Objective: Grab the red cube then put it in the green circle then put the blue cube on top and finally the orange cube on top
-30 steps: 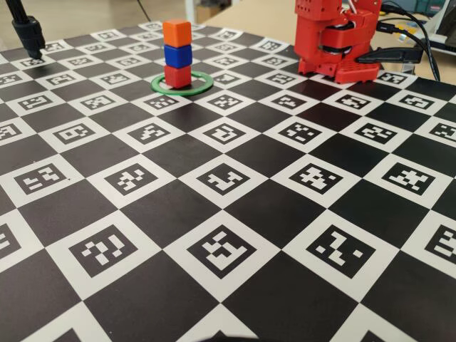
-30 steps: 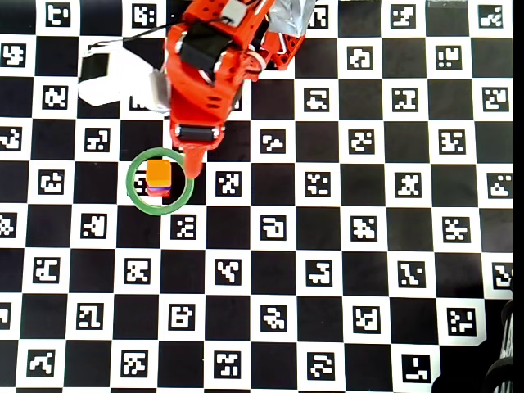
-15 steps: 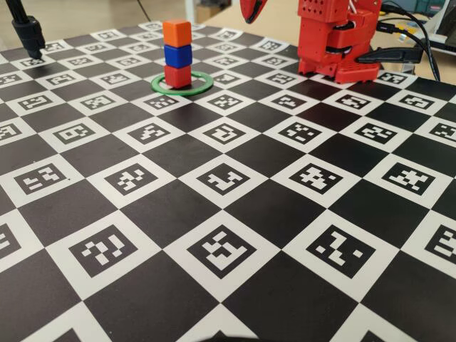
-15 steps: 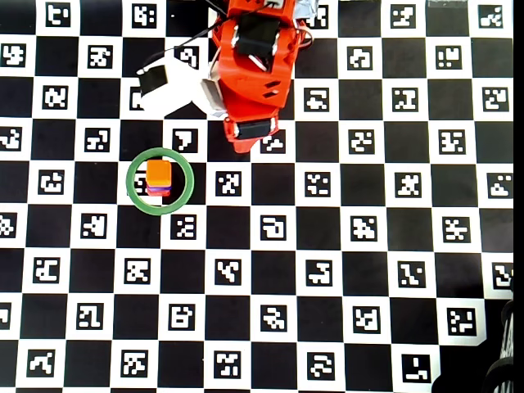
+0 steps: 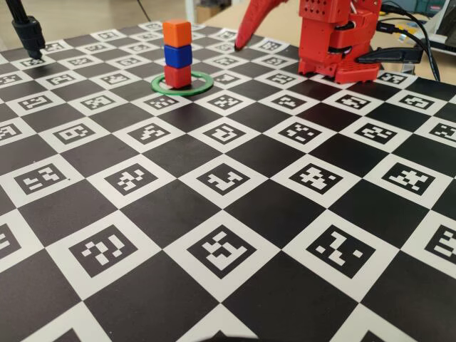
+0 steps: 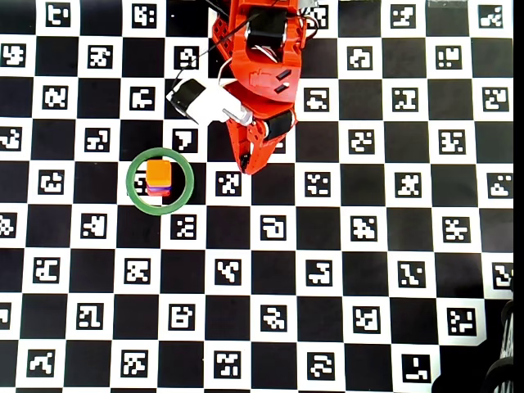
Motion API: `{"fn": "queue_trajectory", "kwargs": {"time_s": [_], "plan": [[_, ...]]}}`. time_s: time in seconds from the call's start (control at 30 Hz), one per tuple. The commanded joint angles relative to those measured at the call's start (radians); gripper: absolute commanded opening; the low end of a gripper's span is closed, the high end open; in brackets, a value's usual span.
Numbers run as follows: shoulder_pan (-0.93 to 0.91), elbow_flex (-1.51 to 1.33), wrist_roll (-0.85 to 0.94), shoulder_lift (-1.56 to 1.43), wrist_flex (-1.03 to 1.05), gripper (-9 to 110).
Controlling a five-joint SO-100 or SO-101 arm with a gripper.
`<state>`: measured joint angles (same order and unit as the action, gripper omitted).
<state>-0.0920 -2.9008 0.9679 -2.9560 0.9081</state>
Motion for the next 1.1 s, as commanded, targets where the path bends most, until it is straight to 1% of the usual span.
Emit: {"fn": "queue_trajectory", "kwargs": {"time_s": [0.0, 0.13, 0.23, 0.4, 0.63, 0.83, 0.97, 1.07], "plan": [[0.018, -0.018, 0.094, -0.075, -0.012, -6], [0.069, -0.06, 0.186, -0.115, 0.067, -6], [0.092, -0.104, 0.322, -0.161, 0.112, -6], [0.091, -0.183, 0.301, -0.19, 0.17, -6], [0.055, -0.278, 0.264, -0.275, 0.187, -6], [0.058, -0.278, 0.252, -0.364, 0.304, -6], [0.072, -0.278, 0.301, -0.402, 0.405, -6], [0.072, -0.279, 0.357, -0.403, 0.425, -6]]}}
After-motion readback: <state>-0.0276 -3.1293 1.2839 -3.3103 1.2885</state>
